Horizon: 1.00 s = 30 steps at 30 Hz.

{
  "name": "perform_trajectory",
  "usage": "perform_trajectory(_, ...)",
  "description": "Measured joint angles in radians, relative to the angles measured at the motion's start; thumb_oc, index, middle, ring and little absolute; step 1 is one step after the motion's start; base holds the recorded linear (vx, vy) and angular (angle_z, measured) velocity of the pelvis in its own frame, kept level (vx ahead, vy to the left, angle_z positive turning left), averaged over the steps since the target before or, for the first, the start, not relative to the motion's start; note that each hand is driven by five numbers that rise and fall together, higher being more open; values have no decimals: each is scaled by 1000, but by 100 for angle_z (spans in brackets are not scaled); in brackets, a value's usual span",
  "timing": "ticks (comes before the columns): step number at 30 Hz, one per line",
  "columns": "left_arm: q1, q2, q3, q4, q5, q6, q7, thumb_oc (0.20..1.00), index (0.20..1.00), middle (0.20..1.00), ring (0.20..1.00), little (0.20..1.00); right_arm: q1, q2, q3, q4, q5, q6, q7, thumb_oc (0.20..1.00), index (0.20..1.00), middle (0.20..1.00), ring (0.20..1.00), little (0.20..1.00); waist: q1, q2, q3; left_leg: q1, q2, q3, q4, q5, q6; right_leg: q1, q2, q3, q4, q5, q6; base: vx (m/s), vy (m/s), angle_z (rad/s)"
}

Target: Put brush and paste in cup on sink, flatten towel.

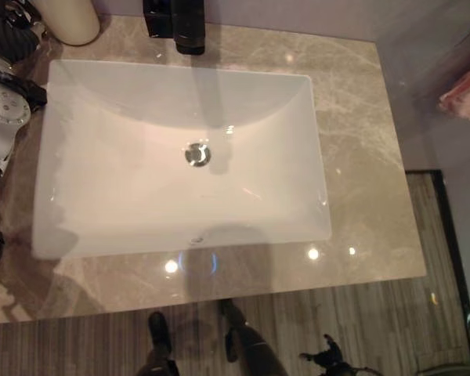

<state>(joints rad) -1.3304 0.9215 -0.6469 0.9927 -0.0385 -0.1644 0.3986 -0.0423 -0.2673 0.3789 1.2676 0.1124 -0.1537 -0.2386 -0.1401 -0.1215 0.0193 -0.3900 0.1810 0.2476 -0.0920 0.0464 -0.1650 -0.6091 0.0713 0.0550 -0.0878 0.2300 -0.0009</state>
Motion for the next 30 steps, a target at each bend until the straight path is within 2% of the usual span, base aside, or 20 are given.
perform_trajectory(10, 62, -47, 15, -14, -13, -8, 13, 200, 200, 200, 200, 200, 0, 0, -1, 0, 0, 0, 0, 1000, 1000, 1000, 1000, 1000, -8, 8, -18, 0, 0, 1, 0, 1, -1, 0, 0, 0, 0, -2, 3, 0, 0, 0)
perform_trajectory(18, 78, -54, 17, -29, -28, -15, 14, 200, 200, 200, 200, 200, 0, 0, -2, 2, 0, 1, 0, 1000, 1000, 1000, 1000, 1000, -8, 9, -19, 1, 0, 1, 0, 1, -1, 0, 0, 0, 0, -1, 1, 0, 0, 0)
perform_trajectory(24, 92, -69, 18, 9, -10, -6, 51, 200, 200, 200, 200, 200, 0, 1, -1, 3, 0, 1, -1, 1000, 1000, 1000, 1000, 1000, -11, 20, -36, 5, 0, 6, 0, 2, -1, 2, 1, 3, 0, 2, -3, 0, 2, -1)
perform_trajectory(30, 193, -98, 160, 0, -17, -6, 67, 200, 200, 200, 200, 200, -3, 0, -2, 1, -1, 3, -4, 1000, 1000, 1000, 1000, 1000, -11, 27, -39, 42, 2, 7, 0, 2, 0, 38, 2, -1, 0, 6, -11, 2, 3, 1)
